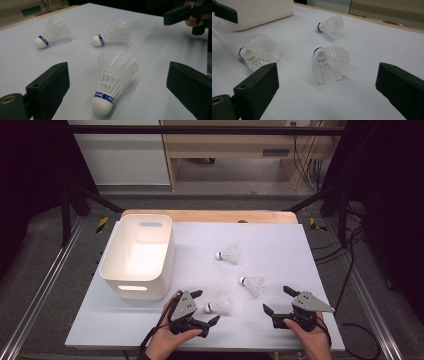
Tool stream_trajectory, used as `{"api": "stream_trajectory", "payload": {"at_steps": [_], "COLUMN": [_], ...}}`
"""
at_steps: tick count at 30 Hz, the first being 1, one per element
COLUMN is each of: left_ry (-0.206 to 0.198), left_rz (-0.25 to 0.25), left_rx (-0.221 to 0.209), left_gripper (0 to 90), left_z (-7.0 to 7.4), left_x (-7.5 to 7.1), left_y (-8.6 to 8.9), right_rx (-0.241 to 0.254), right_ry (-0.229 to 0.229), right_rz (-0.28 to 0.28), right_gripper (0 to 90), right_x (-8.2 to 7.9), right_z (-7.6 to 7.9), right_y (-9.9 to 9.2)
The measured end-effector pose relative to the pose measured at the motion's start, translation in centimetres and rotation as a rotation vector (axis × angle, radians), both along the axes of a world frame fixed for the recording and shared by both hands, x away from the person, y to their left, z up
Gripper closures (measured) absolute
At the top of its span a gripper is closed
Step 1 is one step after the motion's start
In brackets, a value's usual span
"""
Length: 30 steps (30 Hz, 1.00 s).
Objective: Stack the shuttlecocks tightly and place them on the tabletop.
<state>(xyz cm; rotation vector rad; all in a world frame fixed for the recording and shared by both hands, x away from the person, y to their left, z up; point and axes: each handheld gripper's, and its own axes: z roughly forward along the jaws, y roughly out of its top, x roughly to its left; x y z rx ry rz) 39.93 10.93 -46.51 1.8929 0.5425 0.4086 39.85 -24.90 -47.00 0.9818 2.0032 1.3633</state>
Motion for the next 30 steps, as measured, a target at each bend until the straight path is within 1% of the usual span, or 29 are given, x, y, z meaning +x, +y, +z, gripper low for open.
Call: {"api": "stream_trajectory", "payload": {"at_steps": [1, 2, 3, 4, 5, 6, 7, 8, 9, 10, 11, 12, 13, 14, 15, 16, 17, 19, 20, 21, 22, 23, 24, 25, 26, 27, 28, 29, 30], "left_ry": [0.0, -0.007, -0.007, -0.003, -0.002, -0.009, -0.01, -0.01, -0.01, -0.009, -0.017, -0.017, -0.023, -0.023, -0.028, -0.036, -0.034, -0.035, -0.033, -0.033, -0.032, -0.03, -0.03, -0.03, -0.03, -0.029, -0.03, -0.028, -0.028], "left_rz": [0.0, 0.005, 0.005, 0.013, 0.004, -0.008, -0.011, -0.011, -0.006, -0.002, 0.003, 0.003, 0.011, 0.011, 0.01, 0.021, 0.026, 0.037, 0.043, 0.043, 0.048, 0.057, 0.061, 0.061, 0.065, 0.069, 0.072, 0.076, 0.078], "left_rx": [0.0, -0.009, -0.009, -0.026, -0.021, -0.011, -0.01, -0.01, -0.017, -0.024, -0.033, -0.033, -0.047, -0.047, -0.044, -0.05, -0.057, -0.064, -0.067, -0.067, -0.069, -0.077, -0.08, -0.08, -0.087, -0.09, -0.092, -0.096, -0.096], "left_gripper": [4.0, 3.9, 3.9, 3.9, 3.8, 3.6, 3.1, 2.9, 2.9, 2.9, 2.9, 2.9, 2.9, 2.9, 2.9, 2.9, 2.9, 2.9, 3.1, 3.1, 3.1, 3.2, 3.2, 3.3, 3.3, 3.5, 3.5, 3.6, 3.6], "left_z": [0.0, 0.0, 0.0, -0.1, -0.4, -0.5, -0.6, -0.6, -0.7, -0.8, -0.8, -0.8, -0.8, -0.8, -0.8, -0.7, -0.7, -0.7, -0.8, -0.8, -0.8, -0.8, -0.8, -0.8, -0.7, -0.7, -0.7, -0.7, -0.8], "left_x": [0.0, -0.3, -0.3, -0.6, -1.0, -1.3, -1.4, -1.4, -1.6, -1.7, -2.0, -2.0, -2.1, -2.1, -2.2, -2.1, -2.1, -2.0, -1.9, -1.9, -1.9, -1.8, -1.7, -1.7, -1.7, -1.6, -1.6, -1.6, -1.6], "left_y": [0.0, 0.5, 0.5, 0.7, 1.1, 1.2, 1.4, 1.4, 1.6, 1.7, 1.9, 1.9, 2.1, 2.1, 2.2, 2.4, 2.6, 2.8, 3.0, 3.0, 3.1, 3.4, 3.5, 3.5, 3.6, 3.7, 3.8, 3.8, 3.8], "right_rx": [0.0, -0.005, -0.005, -0.013, -0.022, -0.031, -0.043, -0.043, -0.096, -0.096, -0.135, -0.135, -0.179, -0.179, -0.202, -0.242, -0.256, -0.284, -0.286, -0.286, -0.286, -0.297, -0.307, -0.307, -0.312, -0.318, -0.318, -0.323, -0.322], "right_ry": [0.0, 0.016, 0.016, 0.029, 0.052, 0.077, 0.095, 0.095, 0.147, 0.147, 0.191, 0.191, 0.229, 0.229, 0.252, 0.281, 0.296, 0.312, 0.317, 0.317, 0.325, 0.333, 0.336, 0.336, 0.338, 0.346, 0.346, 0.352, 0.356], "right_rz": [0.0, -0.006, -0.006, -0.011, -0.014, -0.021, -0.022, -0.022, -0.022, -0.022, -0.009, -0.009, 0.007, 0.007, 0.014, 0.028, 0.038, 0.053, 0.062, 0.062, 0.071, 0.081, 0.088, 0.088, 0.088, 0.093, 0.093, 0.086, 0.083], "right_gripper": [5.5, 6.4, 6.4, 6.9, 8.2, 8.8, 9.4, 9.4, 10.0, 10.0, 11.7, 11.7, 14.0, 14.0, 16.1, 20.6, 22.8, 28.9, 31.9, 31.9, 34.8, 41.3, 43.8, 43.8, 46.7, 52.6, 52.6, 57.7, 59.8], "right_x": [0.0, 0.1, 0.1, 0.2, 0.5, 0.7, 0.9, 0.9, 1.5, 1.5, 2.1, 2.1, 2.6, 2.6, 2.9, 3.4, 3.7, 4.4, 4.7, 4.7, 4.9, 5.4, 5.7, 5.7, 5.9, 6.2, 6.2, 6.5, 6.6], "right_z": [0.0, 0.1, 0.1, 0.2, 0.4, 0.5, 0.5, 0.5, 0.5, 0.5, 0.5, 0.5, 0.7, 0.7, 0.8, 0.9, 0.9, 0.9, 0.9, 0.9, 0.9, 0.9, 0.9, 0.9, 0.9, 0.8, 0.8, 0.7, 0.6], "right_y": [0.0, 0.4, 0.4, 0.6, 0.9, 1.1, 1.3, 1.3, 1.8, 1.8, 2.3, 2.3, 2.9, 2.9, 3.2, 3.8, 4.0, 4.6, 4.8, 4.8, 5.1, 5.6, 5.9, 5.9, 6.1, 6.4, 6.4, 6.6, 6.7]}}
